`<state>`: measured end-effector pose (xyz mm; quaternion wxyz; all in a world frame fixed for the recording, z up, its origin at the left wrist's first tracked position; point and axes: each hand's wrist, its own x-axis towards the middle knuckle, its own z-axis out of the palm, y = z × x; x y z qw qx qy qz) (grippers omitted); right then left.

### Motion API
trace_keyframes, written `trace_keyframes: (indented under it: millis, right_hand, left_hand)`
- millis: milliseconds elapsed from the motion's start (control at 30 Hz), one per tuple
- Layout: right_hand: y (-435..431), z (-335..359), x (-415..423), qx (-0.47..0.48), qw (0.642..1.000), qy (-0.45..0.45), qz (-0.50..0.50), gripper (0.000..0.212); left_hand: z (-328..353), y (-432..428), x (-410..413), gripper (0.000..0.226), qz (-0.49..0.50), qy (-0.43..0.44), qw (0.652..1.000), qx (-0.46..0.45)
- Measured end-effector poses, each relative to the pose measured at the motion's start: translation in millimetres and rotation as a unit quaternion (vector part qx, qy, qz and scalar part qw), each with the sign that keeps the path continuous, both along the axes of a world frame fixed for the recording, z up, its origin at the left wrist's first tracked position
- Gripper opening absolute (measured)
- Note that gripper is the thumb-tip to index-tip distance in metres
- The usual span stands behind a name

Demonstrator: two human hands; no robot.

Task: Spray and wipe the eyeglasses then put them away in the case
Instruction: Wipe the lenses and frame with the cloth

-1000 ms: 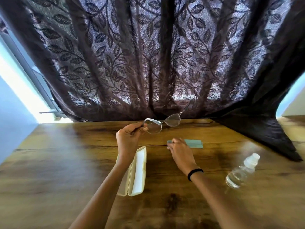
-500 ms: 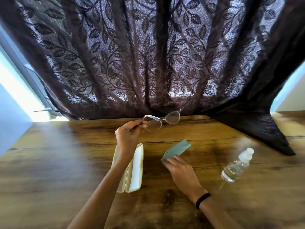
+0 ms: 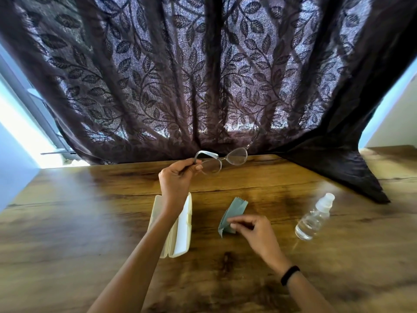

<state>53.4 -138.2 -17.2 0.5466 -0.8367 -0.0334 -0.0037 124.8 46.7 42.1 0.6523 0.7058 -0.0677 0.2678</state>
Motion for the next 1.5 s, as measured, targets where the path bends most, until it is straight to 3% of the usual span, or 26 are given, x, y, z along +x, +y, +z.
trace_keyframes:
  millis: [133, 267, 600, 767, 900, 1167, 1267, 1367, 1500]
  right_hand:
    - [-9.9, 10.3, 27.7, 0.138, 0.984, 0.104, -0.046, 0.015]
    - [-20.4, 11.9, 49.3, 0.143, 0.98, 0.118, -0.068, 0.014]
    - [-29.9, -4.3, 73.9, -0.053, 0.991, 0.053, -0.113, 0.011]
    - [-28.9, -3.5, 76.2, -0.198, 0.976, 0.033, -0.086, 0.03]
    - [-19.1, -1.4, 73.0, -0.25, 0.965, 0.058, -0.053, 0.046]
    - [-13.4, 5.8, 75.8, -0.27, 0.957, 0.102, -0.033, 0.029]
    - [-15.5, 5.3, 74.4, -0.188, 0.975, 0.116, -0.028, 0.024]
    - [-18.0, 5.9, 63.5, 0.052, 0.988, 0.132, -0.055, 0.02]
    - [-23.3, 1.3, 46.2, 0.338, 0.913, 0.198, -0.118, 0.019]
  left_hand:
    - [0.0, 0.8, 0.5, 0.024, 0.0, 0.0, 1.0, 0.002]
    - [-0.7, 2.2, 0.8, 0.023, 0.003, 0.002, 1.0, 0.005]
    - [-3.4, 4.9, 1.5, 0.023, 0.008, 0.002, 1.0, 0.016]
    - [-2.9, 4.1, 2.0, 0.024, 0.009, 0.005, 1.0, 0.012]
    - [-1.0, 1.7, 0.2, 0.025, 0.005, 0.007, 1.0, 0.017]
    - [0.5, -0.4, -1.6, 0.025, 0.005, 0.011, 1.0, 0.023]
    - [0.5, -0.6, -0.8, 0.022, 0.004, 0.022, 1.0, 0.019]
    - [1.5, -1.5, -1.0, 0.021, -0.007, 0.024, 1.0, 0.016]
    - [2.9, -2.7, -2.1, 0.02, -0.009, 0.024, 1.0, 0.016]
